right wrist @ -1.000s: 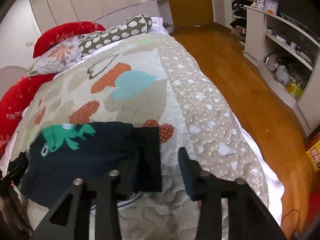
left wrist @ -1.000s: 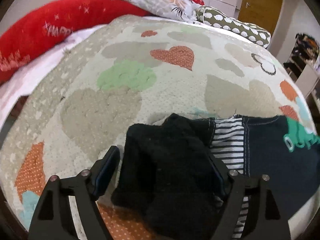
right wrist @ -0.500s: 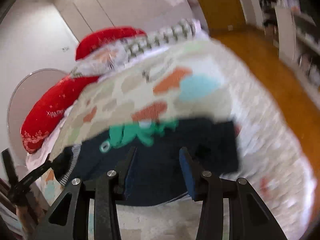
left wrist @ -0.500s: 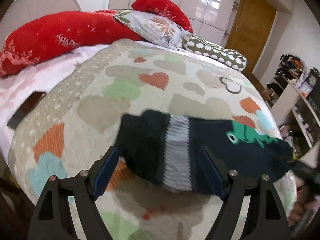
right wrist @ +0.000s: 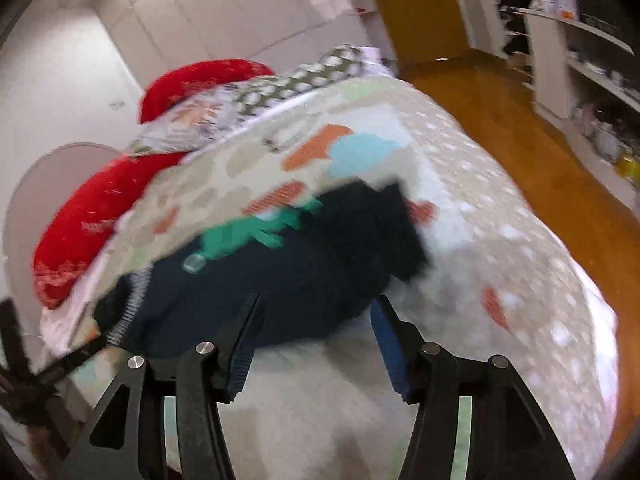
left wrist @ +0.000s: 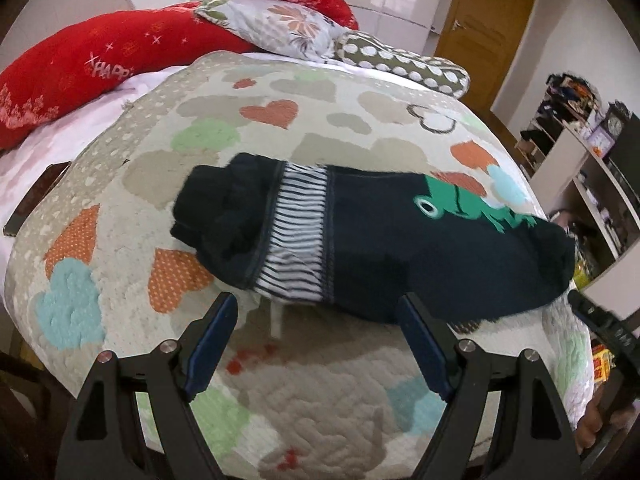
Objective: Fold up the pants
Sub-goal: 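Lift the pants with both grippers and lay them flat lengthwise on the quilt, then release the pants and move both grippers back from them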
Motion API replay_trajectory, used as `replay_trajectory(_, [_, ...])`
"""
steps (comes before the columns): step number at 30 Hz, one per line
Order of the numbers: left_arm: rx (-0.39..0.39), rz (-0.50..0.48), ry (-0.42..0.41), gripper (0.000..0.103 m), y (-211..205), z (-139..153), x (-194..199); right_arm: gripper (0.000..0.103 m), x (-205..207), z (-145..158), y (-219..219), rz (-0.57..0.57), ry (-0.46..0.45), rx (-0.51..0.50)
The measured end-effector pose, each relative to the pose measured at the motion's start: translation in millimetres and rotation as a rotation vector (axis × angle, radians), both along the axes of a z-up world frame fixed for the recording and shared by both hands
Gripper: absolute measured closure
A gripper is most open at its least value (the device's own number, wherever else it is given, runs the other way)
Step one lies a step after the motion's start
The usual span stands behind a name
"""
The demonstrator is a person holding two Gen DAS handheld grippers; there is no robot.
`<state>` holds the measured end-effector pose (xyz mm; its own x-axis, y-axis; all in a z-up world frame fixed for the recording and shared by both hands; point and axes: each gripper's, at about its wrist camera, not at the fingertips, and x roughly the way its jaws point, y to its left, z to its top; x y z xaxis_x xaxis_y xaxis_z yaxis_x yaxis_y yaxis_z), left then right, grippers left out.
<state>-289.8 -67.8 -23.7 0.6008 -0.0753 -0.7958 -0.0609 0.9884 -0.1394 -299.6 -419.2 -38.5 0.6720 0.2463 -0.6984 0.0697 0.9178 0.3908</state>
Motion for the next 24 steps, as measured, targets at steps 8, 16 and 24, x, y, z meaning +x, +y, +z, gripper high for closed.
replay_trajectory(8, [0.025, -0.069, 0.039, 0.022, -41, -3, -2, 0.034, -15, -33, -14, -0.004, 0.071, -0.034])
replay_trajectory(16, [0.061, -0.115, 0.03, 0.022, -61, 2, -10, 0.016, -16, -40, -1, 0.041, 0.024, -0.062])
replay_trajectory(24, [0.058, -0.093, 0.037, 0.022, -55, -2, -12, 0.007, -22, -45, 7, 0.029, -0.033, -0.085])
